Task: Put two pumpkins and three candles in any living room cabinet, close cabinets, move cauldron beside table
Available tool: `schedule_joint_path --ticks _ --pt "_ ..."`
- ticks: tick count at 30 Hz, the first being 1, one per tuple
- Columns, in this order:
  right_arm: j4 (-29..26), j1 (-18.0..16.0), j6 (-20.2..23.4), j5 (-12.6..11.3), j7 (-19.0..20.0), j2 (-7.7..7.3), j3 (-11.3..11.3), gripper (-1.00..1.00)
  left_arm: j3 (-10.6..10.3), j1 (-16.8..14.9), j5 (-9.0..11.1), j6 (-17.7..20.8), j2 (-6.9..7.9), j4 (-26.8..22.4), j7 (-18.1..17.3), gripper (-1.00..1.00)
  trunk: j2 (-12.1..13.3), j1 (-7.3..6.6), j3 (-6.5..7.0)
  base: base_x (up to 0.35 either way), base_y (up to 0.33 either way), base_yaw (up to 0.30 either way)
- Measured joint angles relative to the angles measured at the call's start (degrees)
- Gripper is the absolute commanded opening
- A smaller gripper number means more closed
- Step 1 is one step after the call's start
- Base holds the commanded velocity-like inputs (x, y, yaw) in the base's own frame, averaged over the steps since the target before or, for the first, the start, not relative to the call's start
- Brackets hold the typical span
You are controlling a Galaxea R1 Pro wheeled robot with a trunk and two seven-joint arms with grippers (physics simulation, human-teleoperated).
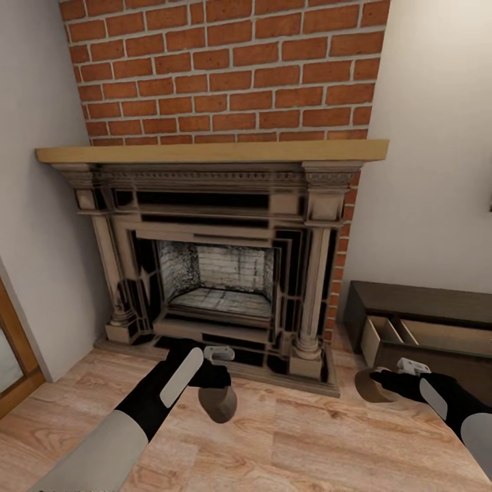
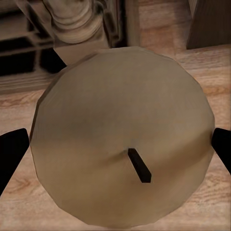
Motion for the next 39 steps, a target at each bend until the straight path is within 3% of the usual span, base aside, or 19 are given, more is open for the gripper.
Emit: schedule_joint_path --ticks 7,17,32,39 --pt "-0.04 -0.01 -0.40 0.00 0.04 0.09 0.00 -1.00 -0.20 -0.10 -0.21 -0.01 -0.18 0.07 1.13 -1.00 0.00 0.00 0.00 0.000 -0.079 -0.006" --pt "-0.04 -0.01 -0.52 0.09 0.06 0.09 0.03 -1.00 -2.33 -0.10 -0.06 -0.02 -0.45 -0.04 2.99 -1.00 0.00 0.00 0.00 0.000 -0.279 0.000" --pt "0.00 0.00 -0.62 0.18 0.13 0.18 0.16 -1.00 -2.53 -0.10 -0.09 -0.02 -0.92 -0.01 3.34 -1.00 0.00 0.00 0.00 0.000 -0.287 -0.007" --pt "0.07 0.00 -0.31 0.22 0.13 0.07 0.09 -1.00 -2.53 -0.10 -0.08 -0.02 -1.04 -0.07 4.48 -1.00 0.00 0.00 0.00 0.000 -0.287 -0.225"
